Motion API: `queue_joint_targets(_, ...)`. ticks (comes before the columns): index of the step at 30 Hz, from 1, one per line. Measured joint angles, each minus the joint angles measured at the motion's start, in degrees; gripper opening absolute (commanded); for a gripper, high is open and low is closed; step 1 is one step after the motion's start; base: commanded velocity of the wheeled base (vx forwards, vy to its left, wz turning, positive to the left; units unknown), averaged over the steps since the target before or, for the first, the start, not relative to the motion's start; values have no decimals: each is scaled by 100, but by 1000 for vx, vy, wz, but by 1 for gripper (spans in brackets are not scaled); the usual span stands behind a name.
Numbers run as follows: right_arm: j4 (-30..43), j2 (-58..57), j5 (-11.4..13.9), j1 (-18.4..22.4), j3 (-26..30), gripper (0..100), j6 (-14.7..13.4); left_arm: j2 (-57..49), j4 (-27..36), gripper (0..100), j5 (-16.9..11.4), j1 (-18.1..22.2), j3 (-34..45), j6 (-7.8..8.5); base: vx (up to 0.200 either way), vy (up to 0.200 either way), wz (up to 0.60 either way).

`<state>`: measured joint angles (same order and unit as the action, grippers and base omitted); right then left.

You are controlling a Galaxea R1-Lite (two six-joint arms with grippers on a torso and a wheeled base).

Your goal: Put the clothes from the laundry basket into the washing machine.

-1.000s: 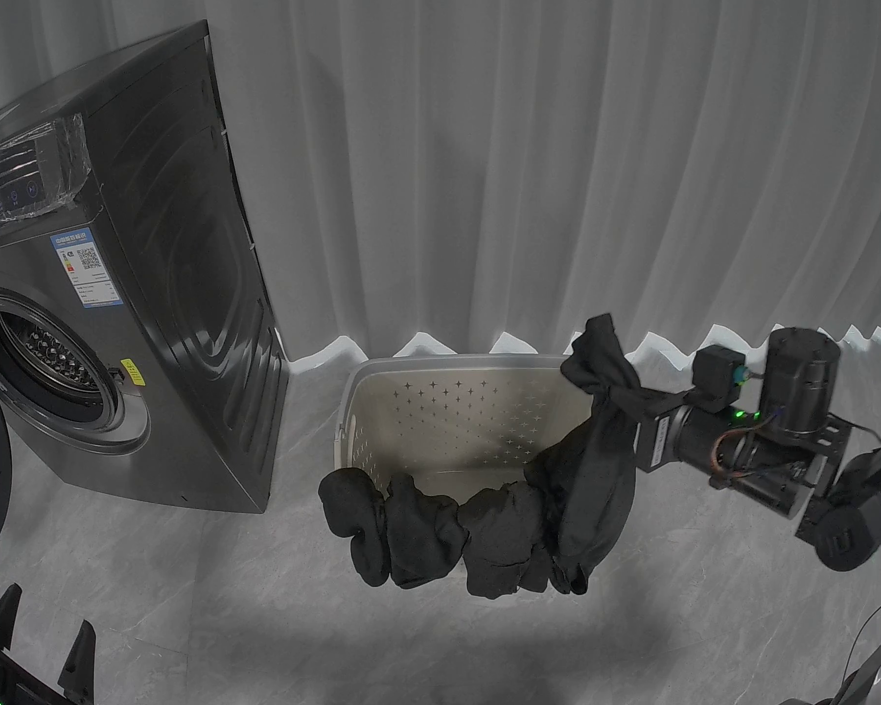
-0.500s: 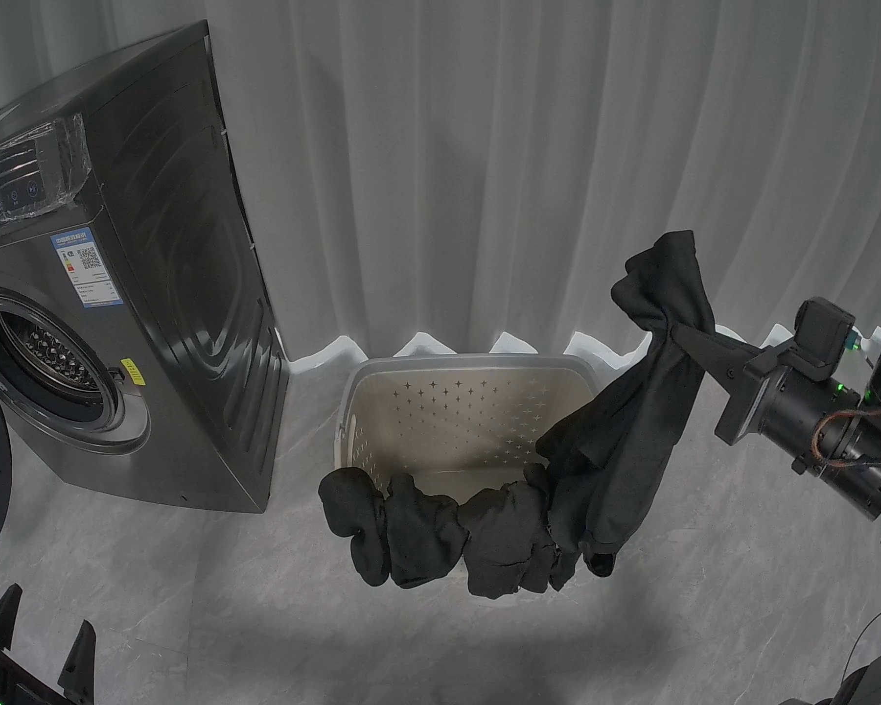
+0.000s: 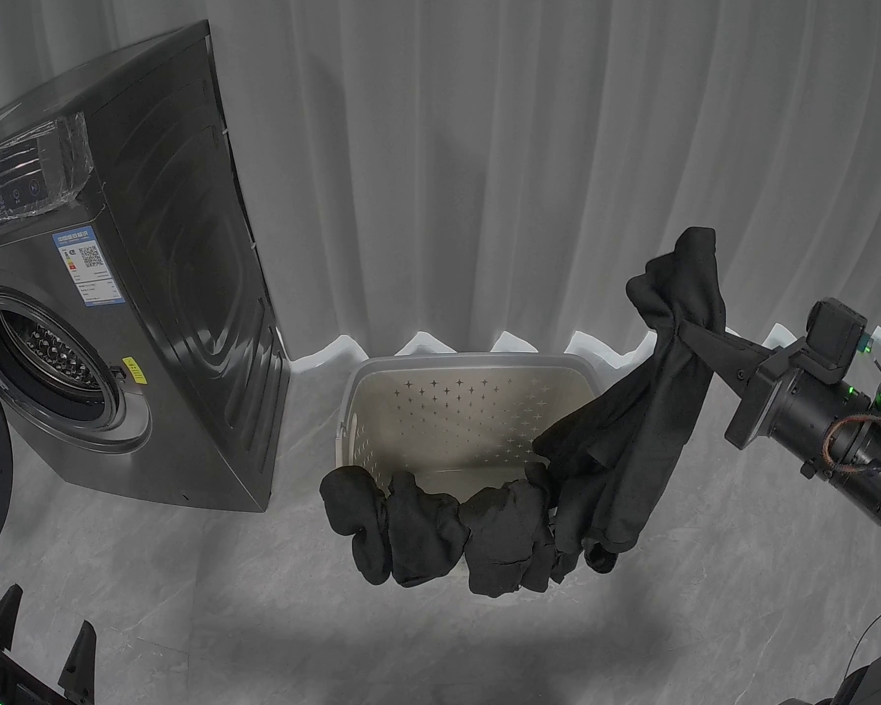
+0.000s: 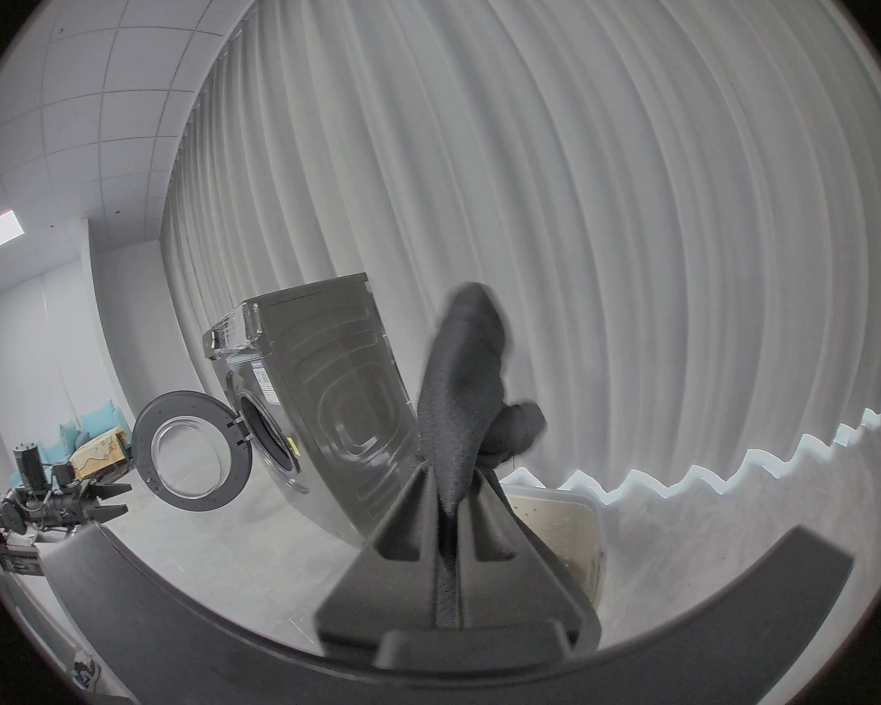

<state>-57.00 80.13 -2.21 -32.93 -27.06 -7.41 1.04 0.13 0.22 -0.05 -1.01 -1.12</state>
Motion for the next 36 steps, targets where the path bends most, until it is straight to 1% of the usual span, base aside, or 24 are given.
queue_joint_targets(14, -9, -4, -2, -116, 26, 0, -6, -2, -4, 100, 0, -5, 0, 1, 0, 200, 0)
queue_joint_targets(21, -66, -6, 10, -249, 80, 0, -6, 0, 0, 100, 2, -5, 0, 1, 0, 200, 0)
queue_joint_targets(36, -72, 13, 10, -304, 88, 0, -44, 0, 0, 100, 2, -5, 0, 0, 0, 200, 0)
